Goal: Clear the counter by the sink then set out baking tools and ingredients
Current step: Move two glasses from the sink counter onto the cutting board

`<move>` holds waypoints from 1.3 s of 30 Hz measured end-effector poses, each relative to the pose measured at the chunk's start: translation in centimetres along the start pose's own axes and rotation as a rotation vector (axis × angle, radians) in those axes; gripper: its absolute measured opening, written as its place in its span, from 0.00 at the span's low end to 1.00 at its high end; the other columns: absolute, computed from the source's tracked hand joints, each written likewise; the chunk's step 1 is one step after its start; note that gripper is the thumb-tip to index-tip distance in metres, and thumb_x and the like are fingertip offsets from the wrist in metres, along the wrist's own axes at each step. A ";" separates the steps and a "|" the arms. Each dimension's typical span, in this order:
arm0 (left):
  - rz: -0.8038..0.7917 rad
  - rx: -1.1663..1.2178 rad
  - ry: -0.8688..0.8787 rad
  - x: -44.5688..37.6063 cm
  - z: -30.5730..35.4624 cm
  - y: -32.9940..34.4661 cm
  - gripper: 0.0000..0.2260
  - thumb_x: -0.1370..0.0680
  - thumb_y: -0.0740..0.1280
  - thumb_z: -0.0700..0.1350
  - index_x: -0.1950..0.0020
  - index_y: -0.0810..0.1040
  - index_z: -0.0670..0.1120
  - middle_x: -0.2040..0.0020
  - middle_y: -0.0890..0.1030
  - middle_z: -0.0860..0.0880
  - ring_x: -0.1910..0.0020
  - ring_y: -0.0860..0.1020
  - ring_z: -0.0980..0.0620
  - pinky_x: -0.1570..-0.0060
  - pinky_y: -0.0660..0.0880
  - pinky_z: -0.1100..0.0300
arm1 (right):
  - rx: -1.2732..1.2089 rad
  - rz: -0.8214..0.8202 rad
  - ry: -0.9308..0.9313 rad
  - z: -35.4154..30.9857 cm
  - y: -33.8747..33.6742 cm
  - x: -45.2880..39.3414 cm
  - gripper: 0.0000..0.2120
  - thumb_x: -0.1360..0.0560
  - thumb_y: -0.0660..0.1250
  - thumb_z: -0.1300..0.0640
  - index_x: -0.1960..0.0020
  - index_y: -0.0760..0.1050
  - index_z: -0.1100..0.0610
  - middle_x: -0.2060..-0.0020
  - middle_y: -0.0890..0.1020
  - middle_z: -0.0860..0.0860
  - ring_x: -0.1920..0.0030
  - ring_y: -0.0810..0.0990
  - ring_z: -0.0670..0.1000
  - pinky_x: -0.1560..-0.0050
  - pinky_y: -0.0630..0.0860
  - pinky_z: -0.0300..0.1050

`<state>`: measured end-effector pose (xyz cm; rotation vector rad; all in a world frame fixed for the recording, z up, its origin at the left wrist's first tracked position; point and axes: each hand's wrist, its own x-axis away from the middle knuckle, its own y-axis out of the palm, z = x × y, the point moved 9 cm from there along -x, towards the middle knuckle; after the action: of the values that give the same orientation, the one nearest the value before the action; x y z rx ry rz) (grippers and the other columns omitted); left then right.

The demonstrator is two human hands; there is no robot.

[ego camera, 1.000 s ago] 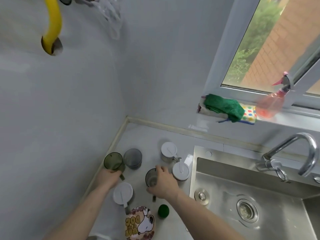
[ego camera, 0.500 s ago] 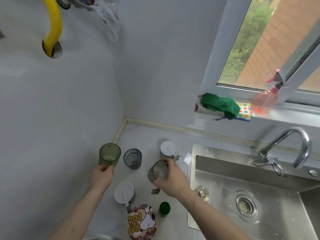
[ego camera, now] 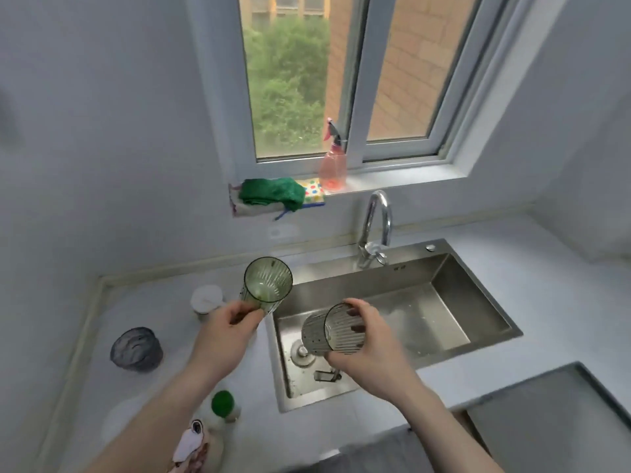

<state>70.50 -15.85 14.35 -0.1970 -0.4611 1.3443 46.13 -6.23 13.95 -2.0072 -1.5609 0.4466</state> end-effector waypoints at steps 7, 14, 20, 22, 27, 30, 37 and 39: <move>-0.368 -0.003 0.102 8.2 7.9 19.2 0.08 0.21 0.70 0.47 0.60 0.83 0.49 0.65 0.81 0.48 0.69 0.72 0.56 0.63 0.68 0.57 | -0.041 0.299 0.242 10.6 -16.0 13.8 0.41 0.40 0.78 0.45 0.32 0.63 0.37 0.41 0.75 0.33 0.41 0.75 0.35 0.49 0.71 0.27; -0.667 -0.070 0.193 20.1 12.2 35.2 0.07 0.20 0.69 0.47 0.56 0.84 0.47 0.63 0.80 0.49 0.63 0.75 0.56 0.60 0.69 0.61 | -0.110 0.564 0.445 20.2 -26.7 29.0 0.39 0.40 0.80 0.46 0.35 0.63 0.37 0.41 0.74 0.32 0.41 0.74 0.34 0.43 0.72 0.37; -0.872 -0.149 0.289 29.7 14.6 45.7 0.06 0.21 0.70 0.46 0.55 0.84 0.46 0.66 0.81 0.53 0.73 0.73 0.63 0.70 0.68 0.70 | -0.159 0.789 0.569 25.8 -32.0 41.5 0.39 0.38 0.81 0.51 0.33 0.65 0.40 0.39 0.75 0.38 0.39 0.75 0.40 0.41 0.71 0.38; -0.966 -0.201 0.325 33.3 15.5 49.5 0.06 0.21 0.70 0.48 0.54 0.84 0.47 0.65 0.82 0.54 0.71 0.75 0.62 0.68 0.69 0.67 | -0.180 0.879 0.628 27.7 -33.4 46.4 0.39 0.38 0.80 0.50 0.33 0.64 0.39 0.39 0.75 0.38 0.40 0.75 0.41 0.42 0.72 0.40; -1.127 -0.283 0.405 39.5 17.2 56.4 0.05 0.21 0.70 0.50 0.54 0.84 0.51 0.57 0.85 0.48 0.60 0.80 0.58 0.58 0.72 0.64 | -0.196 1.082 0.723 30.6 -35.8 55.1 0.40 0.38 0.80 0.50 0.31 0.65 0.39 0.38 0.74 0.36 0.40 0.74 0.39 0.42 0.73 0.40; -1.244 -0.310 0.464 44.0 17.8 61.2 0.06 0.20 0.69 0.50 0.52 0.84 0.50 0.56 0.85 0.50 0.61 0.80 0.64 0.56 0.71 0.65 | -0.203 1.177 0.780 32.6 -37.0 60.2 0.41 0.37 0.80 0.52 0.30 0.64 0.40 0.37 0.72 0.37 0.38 0.73 0.39 0.43 0.71 0.34; -1.473 -0.295 0.503 53.7 19.1 72.4 0.06 0.20 0.69 0.47 0.54 0.83 0.48 0.63 0.83 0.48 0.62 0.78 0.56 0.56 0.72 0.64 | -0.159 1.336 0.900 37.7 -41.6 70.0 0.40 0.38 0.81 0.53 0.31 0.66 0.42 0.38 0.74 0.39 0.39 0.75 0.40 0.47 0.69 0.27; -1.504 -0.308 0.517 56.3 19.9 75.5 0.06 0.21 0.70 0.49 0.54 0.84 0.49 0.59 0.84 0.46 0.59 0.80 0.56 0.53 0.73 0.62 | -0.147 1.357 0.933 39.2 -43.9 72.3 0.40 0.39 0.81 0.53 0.31 0.67 0.43 0.38 0.75 0.40 0.39 0.75 0.40 0.46 0.69 0.28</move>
<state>3.29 53.08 13.83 -0.3363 -0.2367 -0.2666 9.16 79.35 14.76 -2.5321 0.4329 -0.1840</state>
